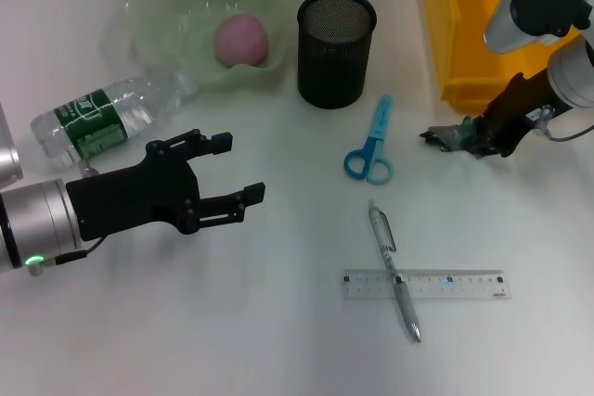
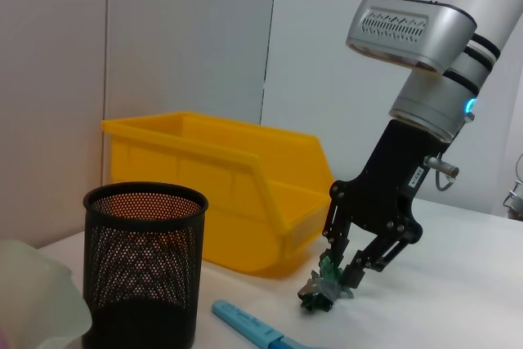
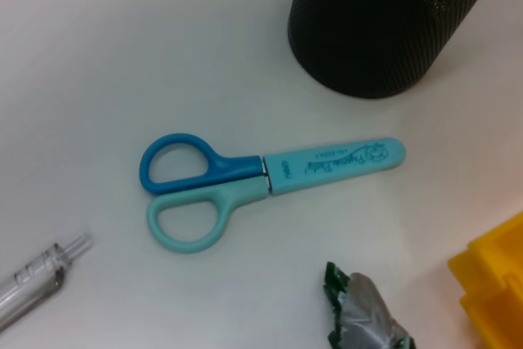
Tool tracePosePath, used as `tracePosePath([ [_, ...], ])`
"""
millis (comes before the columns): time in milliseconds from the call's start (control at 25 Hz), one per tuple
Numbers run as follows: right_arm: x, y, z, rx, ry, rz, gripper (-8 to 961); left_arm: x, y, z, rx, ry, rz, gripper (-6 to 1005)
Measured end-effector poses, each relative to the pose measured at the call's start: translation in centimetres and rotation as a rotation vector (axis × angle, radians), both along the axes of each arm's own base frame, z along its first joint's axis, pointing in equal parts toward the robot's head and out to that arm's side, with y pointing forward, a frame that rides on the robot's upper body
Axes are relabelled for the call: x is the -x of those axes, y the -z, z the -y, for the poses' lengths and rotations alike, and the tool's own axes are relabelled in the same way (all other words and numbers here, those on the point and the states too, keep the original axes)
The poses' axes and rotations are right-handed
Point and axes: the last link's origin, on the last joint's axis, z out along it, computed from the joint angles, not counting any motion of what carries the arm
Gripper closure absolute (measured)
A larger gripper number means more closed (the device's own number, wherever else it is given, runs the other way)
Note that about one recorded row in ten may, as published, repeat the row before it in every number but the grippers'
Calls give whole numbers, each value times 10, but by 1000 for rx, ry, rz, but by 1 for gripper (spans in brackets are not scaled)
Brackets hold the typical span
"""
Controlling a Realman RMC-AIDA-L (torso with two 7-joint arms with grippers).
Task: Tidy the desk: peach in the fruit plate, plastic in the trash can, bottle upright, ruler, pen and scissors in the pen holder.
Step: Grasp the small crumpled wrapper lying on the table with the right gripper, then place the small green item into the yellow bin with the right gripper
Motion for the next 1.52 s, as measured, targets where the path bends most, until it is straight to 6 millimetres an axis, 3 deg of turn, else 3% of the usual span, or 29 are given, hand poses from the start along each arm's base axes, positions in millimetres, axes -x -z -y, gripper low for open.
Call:
tracePosePath([
  [120, 0, 0, 0, 0, -1, -3, 518, 0, 0, 0, 0, -1, 0, 169],
  [560, 0, 1, 2, 5, 1, -18, 952, 0, 0, 1, 0, -1, 2, 170],
  [1040, -1, 0, 3, 5, -1, -28, 954, 0, 0, 1, 1, 1, 3, 172],
  [1320, 5, -16, 13, -16, -26, -144, 954, 1, -1, 0, -5, -6, 7, 173],
  [1520, -4, -28, 23, -48, -22, -243, 955, 0, -2, -1, -4, -9, 8, 173],
])
